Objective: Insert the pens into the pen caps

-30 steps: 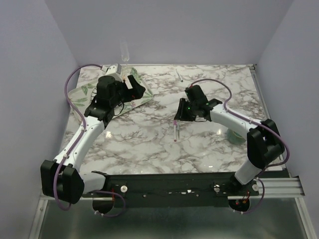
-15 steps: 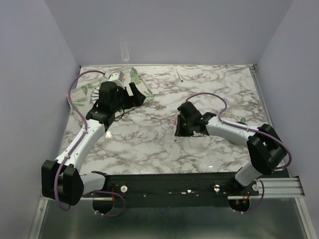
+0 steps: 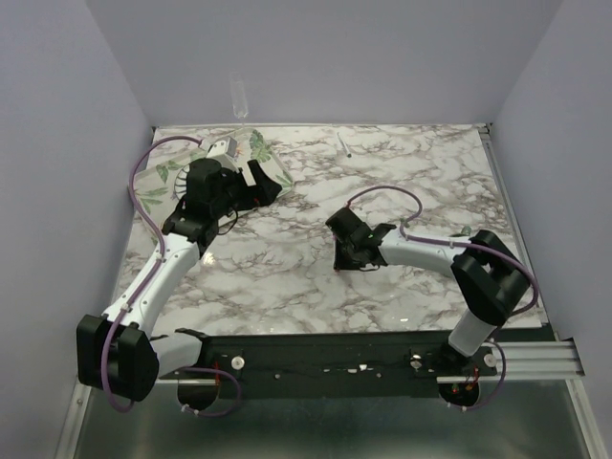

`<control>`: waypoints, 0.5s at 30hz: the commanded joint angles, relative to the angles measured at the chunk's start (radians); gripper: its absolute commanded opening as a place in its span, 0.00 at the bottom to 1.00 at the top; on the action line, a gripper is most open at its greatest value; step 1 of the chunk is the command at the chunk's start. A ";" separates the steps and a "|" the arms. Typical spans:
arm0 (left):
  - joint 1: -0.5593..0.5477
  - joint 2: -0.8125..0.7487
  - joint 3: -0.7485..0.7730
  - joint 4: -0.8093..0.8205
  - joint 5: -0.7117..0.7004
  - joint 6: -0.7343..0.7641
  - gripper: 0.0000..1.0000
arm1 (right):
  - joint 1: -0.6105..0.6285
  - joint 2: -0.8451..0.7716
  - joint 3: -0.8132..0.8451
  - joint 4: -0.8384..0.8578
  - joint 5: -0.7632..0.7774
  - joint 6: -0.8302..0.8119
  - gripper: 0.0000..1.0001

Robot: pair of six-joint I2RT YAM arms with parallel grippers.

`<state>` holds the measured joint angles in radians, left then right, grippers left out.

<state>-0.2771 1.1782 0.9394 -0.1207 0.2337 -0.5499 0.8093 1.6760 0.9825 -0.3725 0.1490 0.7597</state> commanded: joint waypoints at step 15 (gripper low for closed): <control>-0.005 0.018 -0.062 -0.002 -0.018 -0.119 0.93 | 0.064 -0.010 -0.016 0.069 0.121 -0.094 0.01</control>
<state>-0.2771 1.1786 0.9180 -0.1242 0.1833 -0.6170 0.8539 1.7298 0.9962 -0.3248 0.2546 0.7383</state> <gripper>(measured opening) 0.950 0.110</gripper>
